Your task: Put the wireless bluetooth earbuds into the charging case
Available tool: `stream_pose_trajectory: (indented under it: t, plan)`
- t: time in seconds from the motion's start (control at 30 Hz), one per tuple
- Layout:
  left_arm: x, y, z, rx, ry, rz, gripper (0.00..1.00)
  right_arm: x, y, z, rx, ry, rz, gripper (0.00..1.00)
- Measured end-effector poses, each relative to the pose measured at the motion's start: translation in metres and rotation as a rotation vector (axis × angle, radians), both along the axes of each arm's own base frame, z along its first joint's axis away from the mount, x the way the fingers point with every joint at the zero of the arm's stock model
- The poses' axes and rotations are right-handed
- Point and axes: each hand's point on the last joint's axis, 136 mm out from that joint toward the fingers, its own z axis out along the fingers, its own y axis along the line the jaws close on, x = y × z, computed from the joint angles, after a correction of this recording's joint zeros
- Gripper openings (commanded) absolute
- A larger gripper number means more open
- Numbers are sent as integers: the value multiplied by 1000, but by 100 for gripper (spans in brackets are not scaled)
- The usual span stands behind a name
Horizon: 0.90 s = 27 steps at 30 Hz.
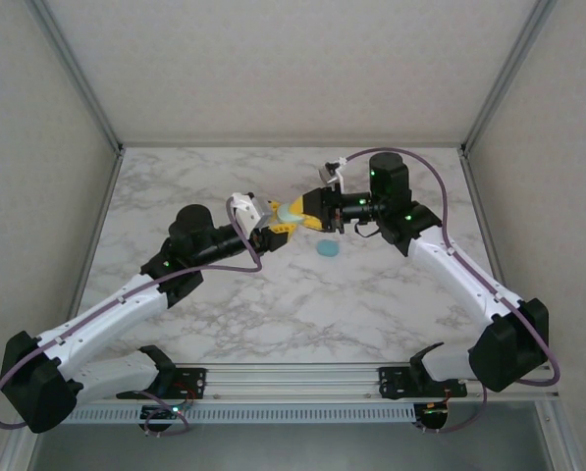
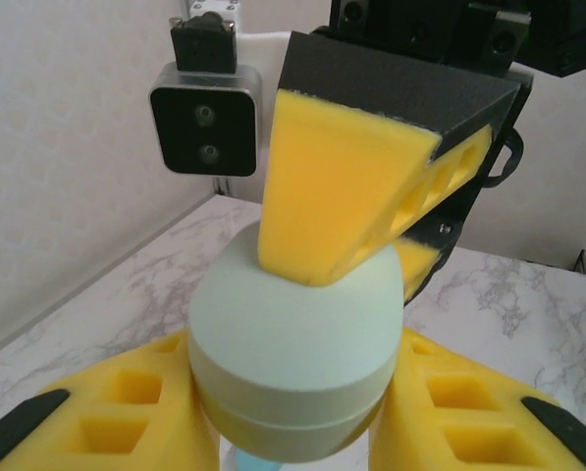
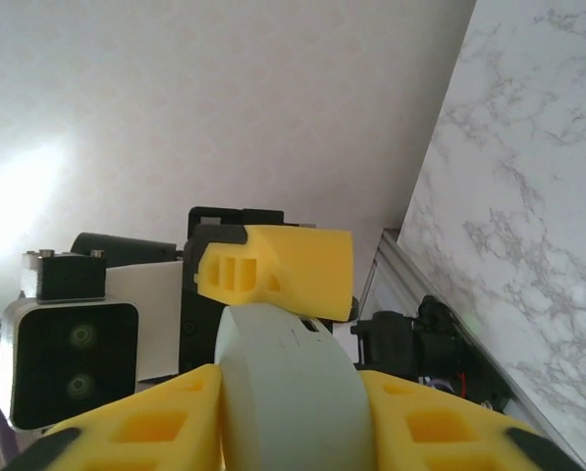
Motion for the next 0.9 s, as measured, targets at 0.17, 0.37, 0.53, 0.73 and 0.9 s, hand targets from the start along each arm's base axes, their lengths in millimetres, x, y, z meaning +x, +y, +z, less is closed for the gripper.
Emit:
stream_pose_trajectory:
  t: [0.17,0.37,0.53,0.73,0.9]
  plan:
    - [3,2,-7,30,7,21,81,8,-1,-12,-30,0,-56,22]
    - [4,13,-30,78,63,77,100,22,-12,-67,-138,41,-186,21]
    - [-2,45,-52,77,109,203,100,29,-30,-158,-324,119,-301,21]
    - [4,84,-47,26,100,402,100,19,-34,-255,-525,193,-311,24]
    - [17,102,-56,41,136,535,100,25,-32,-290,-557,189,-332,25]
